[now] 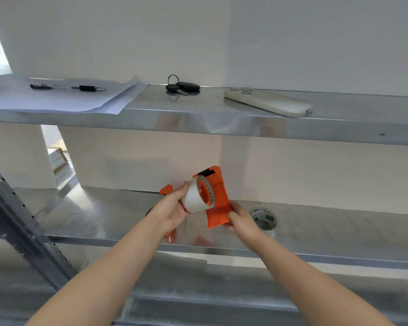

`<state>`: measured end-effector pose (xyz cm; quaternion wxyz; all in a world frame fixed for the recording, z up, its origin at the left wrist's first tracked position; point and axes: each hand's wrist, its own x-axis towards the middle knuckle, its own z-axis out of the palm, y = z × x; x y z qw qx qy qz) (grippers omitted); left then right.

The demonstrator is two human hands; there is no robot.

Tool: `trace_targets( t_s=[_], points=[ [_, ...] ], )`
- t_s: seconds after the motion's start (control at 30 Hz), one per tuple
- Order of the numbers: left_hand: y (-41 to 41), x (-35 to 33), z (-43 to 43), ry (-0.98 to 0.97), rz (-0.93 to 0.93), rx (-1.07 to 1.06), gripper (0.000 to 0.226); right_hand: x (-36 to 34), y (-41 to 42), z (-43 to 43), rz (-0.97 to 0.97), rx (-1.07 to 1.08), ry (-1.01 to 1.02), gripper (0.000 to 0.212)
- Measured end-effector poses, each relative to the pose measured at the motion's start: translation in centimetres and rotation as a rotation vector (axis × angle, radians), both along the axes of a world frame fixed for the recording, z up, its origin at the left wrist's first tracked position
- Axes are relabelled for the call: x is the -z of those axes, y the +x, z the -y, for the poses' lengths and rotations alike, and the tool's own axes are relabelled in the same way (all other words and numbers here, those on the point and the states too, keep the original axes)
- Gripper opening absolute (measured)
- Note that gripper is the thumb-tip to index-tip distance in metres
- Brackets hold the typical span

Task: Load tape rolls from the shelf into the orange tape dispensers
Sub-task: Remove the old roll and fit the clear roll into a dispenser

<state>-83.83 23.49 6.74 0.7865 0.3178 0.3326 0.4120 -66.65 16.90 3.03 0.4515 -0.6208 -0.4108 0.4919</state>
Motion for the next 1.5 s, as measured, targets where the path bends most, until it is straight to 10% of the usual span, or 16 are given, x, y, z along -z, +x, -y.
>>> trace_targets(
  t_s=[0.27,0.83,1.07,1.5],
  points=[
    [0.8,0.4,2.6,0.119,-0.031,0.040,0.027,-4.3,-1.4,1.4,0.363,-0.135,0.479,0.055],
    [2.6,0.0,2.4,0.099,-0.053,-0.056,0.032,-4.9,9.6,1.8,0.300,0.193,0.225,0.069],
    [2.5,0.7,2.6,0.201,-0.175,-0.133,0.032,0.7,23.1,4.2,1.015,0.246,-0.298,0.091],
    [2.1,1.9,2.9,0.222,-0.278,-0.175,0.031,5.6,24.3,4.4,1.155,0.011,-0.381,0.093]
  ],
)
